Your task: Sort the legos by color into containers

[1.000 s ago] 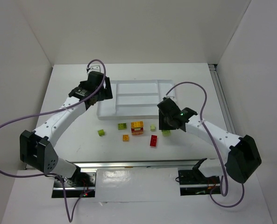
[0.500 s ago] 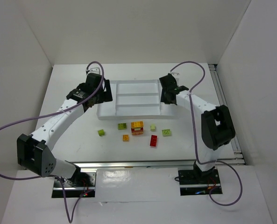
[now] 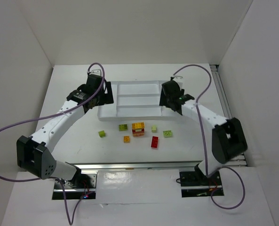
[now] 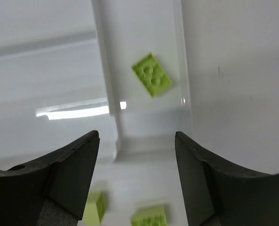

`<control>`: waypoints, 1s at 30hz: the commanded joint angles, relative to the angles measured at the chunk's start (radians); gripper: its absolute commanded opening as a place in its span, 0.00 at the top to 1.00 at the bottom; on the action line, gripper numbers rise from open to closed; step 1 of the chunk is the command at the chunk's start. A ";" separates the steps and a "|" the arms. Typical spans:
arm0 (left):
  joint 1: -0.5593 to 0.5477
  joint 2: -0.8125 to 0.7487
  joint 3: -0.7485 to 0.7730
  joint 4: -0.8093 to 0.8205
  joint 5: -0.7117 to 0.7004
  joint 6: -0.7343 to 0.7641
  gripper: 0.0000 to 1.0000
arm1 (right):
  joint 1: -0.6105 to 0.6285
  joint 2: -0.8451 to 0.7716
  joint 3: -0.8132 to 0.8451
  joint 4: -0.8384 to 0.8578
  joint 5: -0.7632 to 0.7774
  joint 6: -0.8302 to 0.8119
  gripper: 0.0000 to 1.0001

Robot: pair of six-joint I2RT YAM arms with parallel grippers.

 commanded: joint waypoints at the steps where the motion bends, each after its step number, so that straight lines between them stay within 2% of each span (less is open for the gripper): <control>1: -0.012 -0.032 0.003 0.005 0.019 0.004 0.00 | 0.015 -0.199 -0.176 -0.022 -0.039 0.052 0.28; 4: -0.012 -0.032 0.003 0.027 0.019 0.027 0.00 | 0.048 -0.277 -0.251 -0.105 -0.114 0.118 0.18; 5: -0.012 -0.032 0.003 0.027 0.007 0.027 0.00 | 0.074 -0.291 -0.291 -0.120 -0.114 0.135 0.09; 7: -0.012 -0.023 0.003 0.027 0.006 0.027 0.00 | 0.102 -0.314 -0.328 -0.129 -0.163 0.146 0.01; 13: -0.012 0.028 0.003 0.036 0.071 0.037 0.00 | 0.154 -0.265 -0.393 -0.151 -0.150 0.166 0.01; 16: -0.021 0.037 0.003 0.036 0.071 0.037 0.00 | 0.154 -0.233 -0.393 -0.151 -0.150 0.154 0.10; 19: -0.021 0.037 0.012 0.036 0.062 0.047 0.00 | 0.154 -0.222 -0.413 -0.107 -0.174 0.136 0.34; 20: -0.021 0.037 0.012 0.036 0.053 0.047 0.00 | 0.154 -0.213 -0.422 -0.097 -0.174 0.136 0.37; 26: -0.030 0.037 0.012 0.036 0.074 0.047 0.00 | 0.164 -0.141 -0.422 -0.096 -0.171 0.136 0.35; 27: -0.030 0.037 0.012 0.036 0.074 0.047 0.00 | 0.164 -0.141 -0.410 -0.096 -0.155 0.136 0.39; 30: -0.030 0.037 0.012 0.036 0.074 0.047 0.00 | 0.173 -0.176 -0.381 -0.138 -0.118 0.136 0.42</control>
